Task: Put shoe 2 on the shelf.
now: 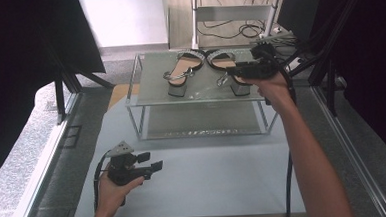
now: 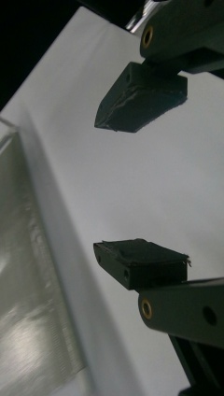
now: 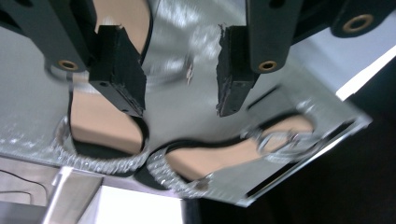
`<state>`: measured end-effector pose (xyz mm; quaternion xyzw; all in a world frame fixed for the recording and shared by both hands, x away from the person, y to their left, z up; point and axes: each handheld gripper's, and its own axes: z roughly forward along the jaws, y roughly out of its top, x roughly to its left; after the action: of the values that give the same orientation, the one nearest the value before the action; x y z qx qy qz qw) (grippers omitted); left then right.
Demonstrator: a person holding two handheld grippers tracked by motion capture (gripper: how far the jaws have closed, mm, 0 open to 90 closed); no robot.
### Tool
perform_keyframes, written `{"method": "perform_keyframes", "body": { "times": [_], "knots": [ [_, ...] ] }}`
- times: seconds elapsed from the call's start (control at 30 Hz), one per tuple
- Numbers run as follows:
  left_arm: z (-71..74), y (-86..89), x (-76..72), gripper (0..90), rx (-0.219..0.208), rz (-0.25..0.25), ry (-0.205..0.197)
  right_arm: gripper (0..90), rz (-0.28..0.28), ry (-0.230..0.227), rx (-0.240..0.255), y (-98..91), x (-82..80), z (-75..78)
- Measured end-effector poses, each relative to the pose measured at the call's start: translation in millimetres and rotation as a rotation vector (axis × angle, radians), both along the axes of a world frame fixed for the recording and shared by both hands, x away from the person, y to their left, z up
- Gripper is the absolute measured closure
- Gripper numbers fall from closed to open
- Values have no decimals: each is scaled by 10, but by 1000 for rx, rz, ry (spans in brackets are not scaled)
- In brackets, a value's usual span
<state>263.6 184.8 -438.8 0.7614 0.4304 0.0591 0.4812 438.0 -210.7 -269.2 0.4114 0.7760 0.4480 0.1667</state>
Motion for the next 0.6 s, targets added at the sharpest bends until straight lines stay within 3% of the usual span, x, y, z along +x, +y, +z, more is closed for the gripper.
{"method": "perform_keyframes", "body": {
  "times": [0.1, 0.17, 0.23, 0.27, 0.33, 0.4, 0.43, 0.47, 0.5, 0.6],
  "knots": [
    [217, -6, 130, 400, -34, 20, -20, 615, -5, -22, 14, -153, -119, -20],
    [289, -10, 170, 419, -37, 31, -34, 637, -10, -34, 12, -206, -156, -26],
    [441, -24, 259, 517, -43, 60, -58, 711, -39, -53, 2, -363, -250, -66],
    [513, -34, 311, 517, -38, 72, -71, 711, -39, -53, 2, -363, -250, -66],
    [647, -58, 436, 610, -28, 98, -92, 752, -63, -57, -9, -456, -292, -120],
    [762, -85, 579, 747, -17, 127, -108, 800, -107, -45, -33, -571, -317, -226],
    [854, -111, 741, 795, 24, 171, -116, 820, -118, -38, -42, -606, -314, -260],
    [854, -111, 741, 833, 24, 171, -116, 820, -118, -38, -42, -606, -314, -260],
    [889, -120, 824, 860, 29, 189, -114, 874, -136, -21, -51, -673, -300, -319],
    [957, -141, 1076, 892, 30, 222, -98, 900, -148, 5, -47, -738, -251, -416]
  ]
}}
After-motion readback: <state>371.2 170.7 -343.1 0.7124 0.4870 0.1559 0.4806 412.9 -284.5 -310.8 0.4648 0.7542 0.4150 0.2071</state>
